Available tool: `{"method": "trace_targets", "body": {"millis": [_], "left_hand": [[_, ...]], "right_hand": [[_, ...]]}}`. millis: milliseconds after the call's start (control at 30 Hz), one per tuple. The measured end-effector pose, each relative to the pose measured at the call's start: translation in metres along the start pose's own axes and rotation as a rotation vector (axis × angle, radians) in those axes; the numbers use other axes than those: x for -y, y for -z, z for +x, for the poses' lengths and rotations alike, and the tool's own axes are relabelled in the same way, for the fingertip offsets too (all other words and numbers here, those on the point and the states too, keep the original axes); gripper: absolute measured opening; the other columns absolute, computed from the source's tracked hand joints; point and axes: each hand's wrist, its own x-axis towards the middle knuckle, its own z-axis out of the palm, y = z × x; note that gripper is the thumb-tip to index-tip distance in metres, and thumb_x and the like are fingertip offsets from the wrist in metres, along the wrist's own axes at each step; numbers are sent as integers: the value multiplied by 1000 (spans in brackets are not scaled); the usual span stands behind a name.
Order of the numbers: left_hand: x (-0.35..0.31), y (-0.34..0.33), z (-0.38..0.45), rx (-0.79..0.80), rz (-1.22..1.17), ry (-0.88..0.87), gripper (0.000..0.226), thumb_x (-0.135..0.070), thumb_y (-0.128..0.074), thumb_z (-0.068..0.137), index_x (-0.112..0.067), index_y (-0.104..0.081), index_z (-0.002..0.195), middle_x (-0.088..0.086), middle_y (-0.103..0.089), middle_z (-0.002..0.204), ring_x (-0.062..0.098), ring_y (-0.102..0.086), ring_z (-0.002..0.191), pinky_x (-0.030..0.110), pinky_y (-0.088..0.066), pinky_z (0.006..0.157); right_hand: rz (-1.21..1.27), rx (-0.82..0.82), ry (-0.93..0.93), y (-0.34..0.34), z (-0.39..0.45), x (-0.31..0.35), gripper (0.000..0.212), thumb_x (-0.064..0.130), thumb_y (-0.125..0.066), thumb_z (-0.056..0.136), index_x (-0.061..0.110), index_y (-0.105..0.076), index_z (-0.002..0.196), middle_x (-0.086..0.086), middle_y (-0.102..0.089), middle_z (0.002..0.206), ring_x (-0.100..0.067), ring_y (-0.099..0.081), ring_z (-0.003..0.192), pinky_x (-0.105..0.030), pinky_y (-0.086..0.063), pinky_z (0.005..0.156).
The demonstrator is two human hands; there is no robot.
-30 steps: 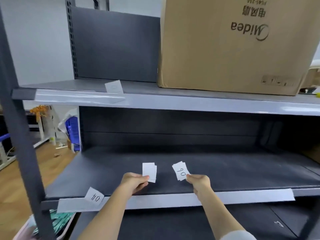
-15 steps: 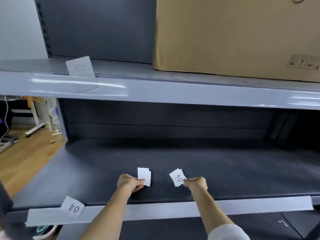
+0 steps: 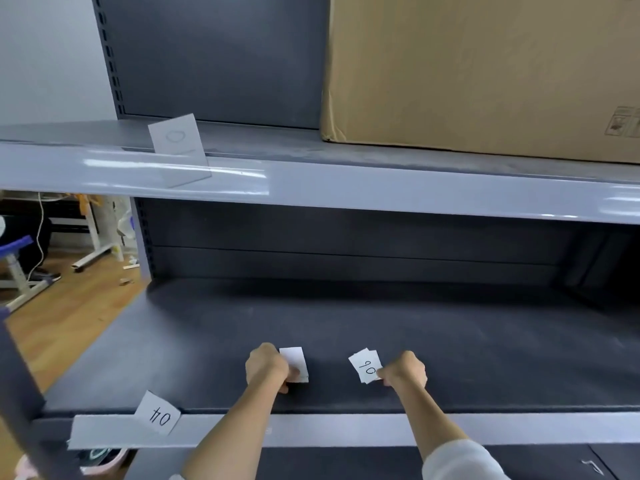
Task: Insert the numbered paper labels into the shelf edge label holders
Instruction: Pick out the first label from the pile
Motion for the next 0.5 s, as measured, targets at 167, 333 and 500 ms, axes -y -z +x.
{"method": "trace_targets", "body": {"millis": [167,333,500], "left_hand": [[-2,1,-2,-10,138,-30,32,-9,-63,80,-11,-37,63,3,-48,66,15,-53,41,20,-47,42],[1,1,-1,-52,147,-46,29,-3,-53,84,-12,-36,62,3,-49,65,15,-52,39,18,-41,35],[3,7,-2,-88,131,-48,31,2,-47,87,-10,-37,60,7,-56,69,17,-54,40,20,-46,39]], "right_hand": [[-113,-38,41,6,-4,2,20,9,-61,81,9,-44,71,-4,-52,78,-24,-50,77,-23,-31,44],[-128,-37,69,8,-6,1,22,14,-67,77,10,-46,82,-5,-51,85,-24,-49,78,-25,-39,62],[-113,-21,65,9,-5,3,23,13,-65,76,11,-43,69,-4,-53,77,-25,-52,76,-22,-37,53]]}}
